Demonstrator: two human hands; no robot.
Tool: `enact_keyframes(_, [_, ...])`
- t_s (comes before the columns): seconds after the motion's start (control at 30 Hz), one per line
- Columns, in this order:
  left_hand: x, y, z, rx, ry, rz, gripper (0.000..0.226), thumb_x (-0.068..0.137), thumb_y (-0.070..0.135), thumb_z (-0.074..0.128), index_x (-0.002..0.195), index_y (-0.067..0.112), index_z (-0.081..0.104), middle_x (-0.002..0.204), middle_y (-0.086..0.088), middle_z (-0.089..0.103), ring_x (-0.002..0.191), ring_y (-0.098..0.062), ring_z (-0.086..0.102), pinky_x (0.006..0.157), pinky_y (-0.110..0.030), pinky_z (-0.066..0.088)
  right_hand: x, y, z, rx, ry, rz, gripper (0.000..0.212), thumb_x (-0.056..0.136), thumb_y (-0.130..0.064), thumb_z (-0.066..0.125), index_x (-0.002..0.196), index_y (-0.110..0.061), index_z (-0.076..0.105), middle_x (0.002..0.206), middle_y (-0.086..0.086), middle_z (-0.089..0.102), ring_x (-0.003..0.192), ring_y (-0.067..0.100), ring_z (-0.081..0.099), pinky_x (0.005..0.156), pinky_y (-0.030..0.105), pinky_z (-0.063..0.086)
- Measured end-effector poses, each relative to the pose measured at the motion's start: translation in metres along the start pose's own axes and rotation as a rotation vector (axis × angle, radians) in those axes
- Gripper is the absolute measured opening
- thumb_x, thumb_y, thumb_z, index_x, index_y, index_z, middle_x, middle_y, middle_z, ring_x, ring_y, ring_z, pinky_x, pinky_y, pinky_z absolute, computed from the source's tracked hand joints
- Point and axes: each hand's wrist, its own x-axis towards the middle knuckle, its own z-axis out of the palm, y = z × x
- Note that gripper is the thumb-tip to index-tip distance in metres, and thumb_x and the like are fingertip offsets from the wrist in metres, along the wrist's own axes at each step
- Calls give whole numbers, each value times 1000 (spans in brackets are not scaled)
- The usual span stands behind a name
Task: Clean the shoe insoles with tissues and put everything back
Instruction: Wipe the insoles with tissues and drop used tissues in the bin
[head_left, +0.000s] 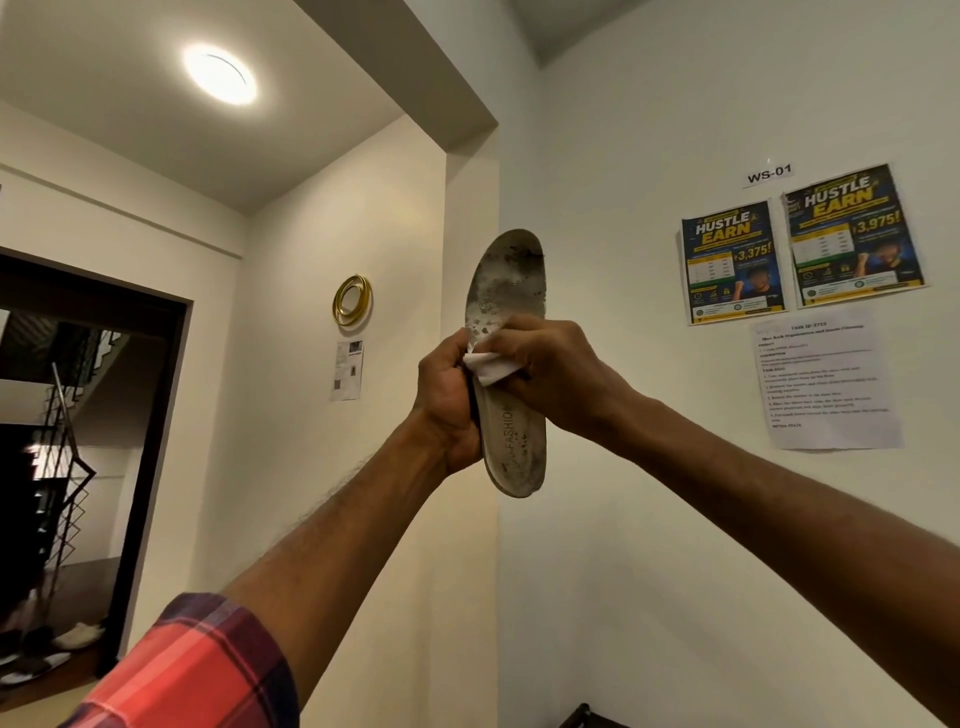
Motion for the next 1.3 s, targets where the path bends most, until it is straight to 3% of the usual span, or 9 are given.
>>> enact_keyframes(0.13, [1,2,-2,-1,6,-17,49,102,47,33,108,13,67,91,-14,70,84,-28,68,78,-41,57,-4,-2,2,18,40,42,28,80,-8,81,106,-3,74,101,12,72,86,14,66,77,16,52])
enact_keyframes(0.3, [2,5,-6,-25,6,-12,50,103,47,31,110,14,69,92,-13,72,81,-28,72,73,-42,60,-9,-7,5,42,-8,57,28,79,-7,81,107,-3,75,101,12,73,87,21,70,77,25,59])
enact_keyframes(0.43, [2,6,-9,-19,16,-26,52,104,47,31,109,12,70,94,-13,73,81,-27,74,75,-40,61,-13,-14,9,57,-22,50,26,78,-5,81,104,-3,76,97,12,73,83,17,68,76,14,50])
enact_keyframes(0.57, [3,6,-10,-28,17,-25,55,103,49,30,112,12,69,100,-14,73,86,-29,73,80,-42,60,-14,-14,7,37,-16,80,29,77,-6,82,105,-2,76,97,13,73,83,22,69,74,24,56])
enact_keyframes(0.7, [5,9,-14,-47,17,-32,56,102,49,31,111,9,69,102,-15,72,92,-29,71,85,-39,58,-19,-23,13,74,-64,56,25,78,-5,82,102,-4,76,93,10,71,79,15,66,70,9,49])
enact_keyframes(0.83, [8,10,-18,-90,1,-17,59,102,50,30,123,6,64,117,-19,66,106,-32,64,104,-44,46,-21,-22,11,69,-27,127,27,76,-6,83,102,-4,77,92,9,72,78,17,67,71,-3,38])
enact_keyframes(1.0, [8,12,-22,-103,-9,-6,57,100,51,31,118,8,65,110,-17,68,97,-31,64,91,-41,50,-27,-33,18,96,-92,103,26,75,-6,83,101,-2,76,93,13,72,80,23,67,70,8,41])
enact_keyframes(1.2, [8,13,-25,-81,-21,-29,62,101,54,29,129,8,60,113,-15,66,92,-29,64,82,-38,53,-36,-39,21,116,-111,86,28,73,-5,85,99,-4,76,91,10,72,76,15,64,71,5,41])
enact_keyframes(1.3, [8,13,-29,-95,-26,-35,63,101,54,29,132,9,58,116,-14,65,92,-28,64,81,-37,53,-38,-34,20,99,-90,114,31,72,-5,86,102,-3,76,98,14,73,85,26,71,74,15,50])
